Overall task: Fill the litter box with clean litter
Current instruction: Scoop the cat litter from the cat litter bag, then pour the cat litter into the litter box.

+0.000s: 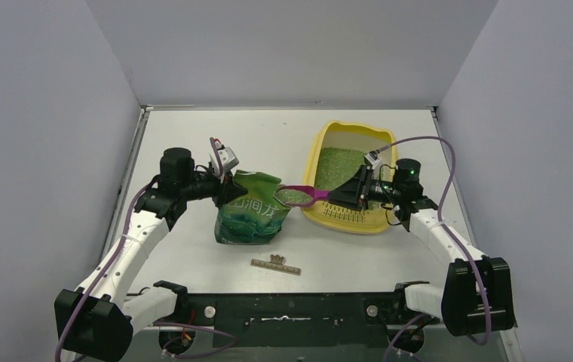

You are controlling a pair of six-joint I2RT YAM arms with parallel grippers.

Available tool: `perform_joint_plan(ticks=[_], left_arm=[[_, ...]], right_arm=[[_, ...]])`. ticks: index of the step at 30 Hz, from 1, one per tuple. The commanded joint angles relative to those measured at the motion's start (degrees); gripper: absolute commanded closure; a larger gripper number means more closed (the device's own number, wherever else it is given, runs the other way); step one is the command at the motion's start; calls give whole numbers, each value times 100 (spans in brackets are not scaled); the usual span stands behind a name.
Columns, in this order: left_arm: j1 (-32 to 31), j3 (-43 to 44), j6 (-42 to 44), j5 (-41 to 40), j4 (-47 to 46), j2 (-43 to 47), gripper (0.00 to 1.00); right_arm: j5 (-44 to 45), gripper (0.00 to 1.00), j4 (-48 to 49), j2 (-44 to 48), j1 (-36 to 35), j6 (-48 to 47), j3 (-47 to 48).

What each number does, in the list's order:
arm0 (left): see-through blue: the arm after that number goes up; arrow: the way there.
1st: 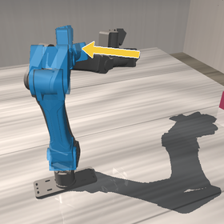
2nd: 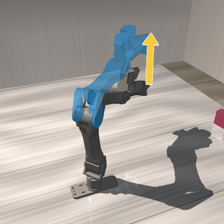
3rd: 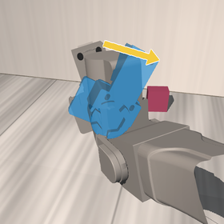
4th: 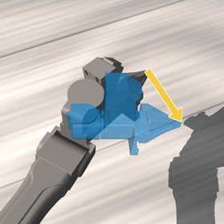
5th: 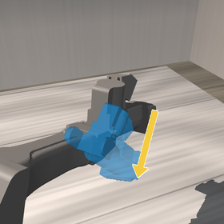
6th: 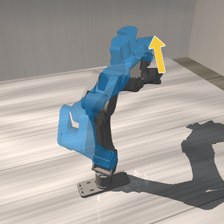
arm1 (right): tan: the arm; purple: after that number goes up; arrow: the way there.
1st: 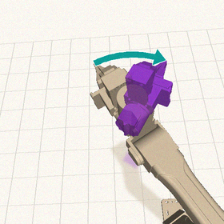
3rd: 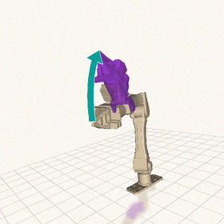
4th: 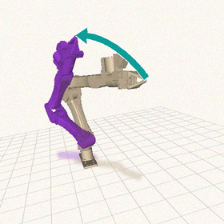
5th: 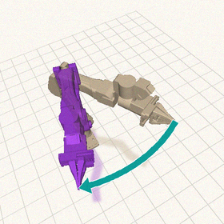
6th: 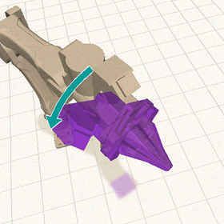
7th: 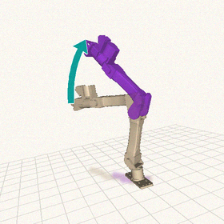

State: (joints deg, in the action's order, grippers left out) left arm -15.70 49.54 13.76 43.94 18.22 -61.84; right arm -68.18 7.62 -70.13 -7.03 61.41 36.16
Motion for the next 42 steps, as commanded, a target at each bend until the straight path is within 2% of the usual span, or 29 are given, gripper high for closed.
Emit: perform_joint_plan(ticks=[1, 20, 29, 35, 42], left_arm=[[1, 153, 5, -15, -273, 54, 100], [-9, 131, -36, -44, -312, 35, 100], [-18, 135, -54, -44, -343, 16, 100], [-51, 117, -28, -106, -329, 10, 100], [-84, 117, 8, -166, -299, -11, 100]], right_arm=[[-228, 100, -742, 403, 165, -581, 242], [-908, 100, -1172, 927, 1217, -554, 345], [-839, 100, -1252, 948, 1732, -594, 409], [-800, 100, -823, 888, 2001, -290, 363], [-687, 100, 429, 714, 2443, 492, 183]])
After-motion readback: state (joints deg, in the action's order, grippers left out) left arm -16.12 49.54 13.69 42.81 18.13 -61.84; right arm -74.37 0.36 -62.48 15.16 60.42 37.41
